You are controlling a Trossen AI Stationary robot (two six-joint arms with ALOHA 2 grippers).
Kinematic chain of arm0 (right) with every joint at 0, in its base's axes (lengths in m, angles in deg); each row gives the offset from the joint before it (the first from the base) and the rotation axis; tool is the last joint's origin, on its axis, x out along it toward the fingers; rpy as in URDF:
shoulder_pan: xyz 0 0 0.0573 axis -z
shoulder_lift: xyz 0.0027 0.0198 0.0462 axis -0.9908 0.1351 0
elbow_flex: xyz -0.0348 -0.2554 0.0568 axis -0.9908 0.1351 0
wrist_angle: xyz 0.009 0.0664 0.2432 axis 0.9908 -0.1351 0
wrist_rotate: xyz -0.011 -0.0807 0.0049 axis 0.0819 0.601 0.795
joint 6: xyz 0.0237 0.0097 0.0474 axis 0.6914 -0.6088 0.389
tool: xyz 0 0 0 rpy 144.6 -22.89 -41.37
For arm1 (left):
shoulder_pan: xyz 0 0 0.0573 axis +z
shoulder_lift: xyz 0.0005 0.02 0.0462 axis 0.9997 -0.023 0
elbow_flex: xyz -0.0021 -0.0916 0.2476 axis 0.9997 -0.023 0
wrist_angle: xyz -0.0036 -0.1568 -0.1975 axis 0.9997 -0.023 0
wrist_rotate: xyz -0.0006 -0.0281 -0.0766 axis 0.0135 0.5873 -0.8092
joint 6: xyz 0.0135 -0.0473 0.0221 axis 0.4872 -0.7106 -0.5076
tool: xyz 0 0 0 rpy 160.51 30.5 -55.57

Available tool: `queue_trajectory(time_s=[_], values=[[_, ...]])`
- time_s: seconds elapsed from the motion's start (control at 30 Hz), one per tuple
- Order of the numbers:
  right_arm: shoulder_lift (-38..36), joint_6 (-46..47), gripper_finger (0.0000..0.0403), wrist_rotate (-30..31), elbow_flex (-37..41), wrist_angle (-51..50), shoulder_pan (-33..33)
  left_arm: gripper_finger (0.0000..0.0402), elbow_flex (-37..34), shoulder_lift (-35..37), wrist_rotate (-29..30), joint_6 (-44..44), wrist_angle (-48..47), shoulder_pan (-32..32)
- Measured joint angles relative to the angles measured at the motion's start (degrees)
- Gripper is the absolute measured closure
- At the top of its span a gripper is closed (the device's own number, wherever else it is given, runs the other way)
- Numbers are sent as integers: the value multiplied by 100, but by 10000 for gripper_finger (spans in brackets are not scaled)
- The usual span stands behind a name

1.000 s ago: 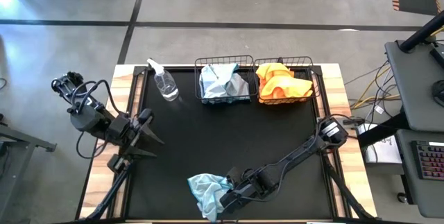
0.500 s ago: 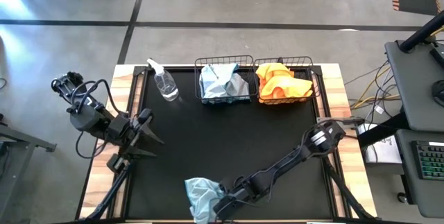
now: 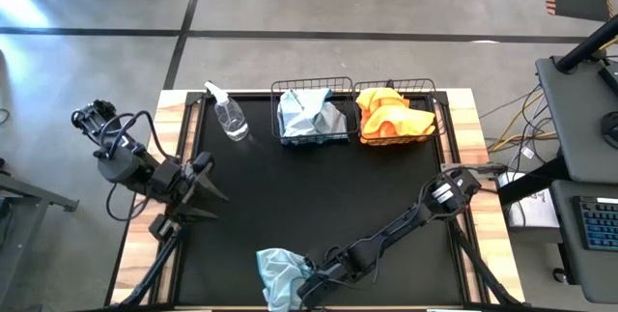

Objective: Sort microfiber towel by color & place in baskets
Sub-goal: Put the blue microfiber towel into the left black wire basket

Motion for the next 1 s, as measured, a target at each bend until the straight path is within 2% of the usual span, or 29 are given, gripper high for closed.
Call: queue_trajectory(time_s=[0.37, 0.73, 1.0], values=[[13, -88, 388, 2, 7, -16, -2, 237, 0, -150, 1, -44, 223, 0], [-79, -403, 394, 3, 16, -33, 12, 237, 0, -244, 2, -44, 328, 0], [-557, -866, 394, 185, 17, -22, 66, 237, -2, -242, 7, 221, 813, 0]])
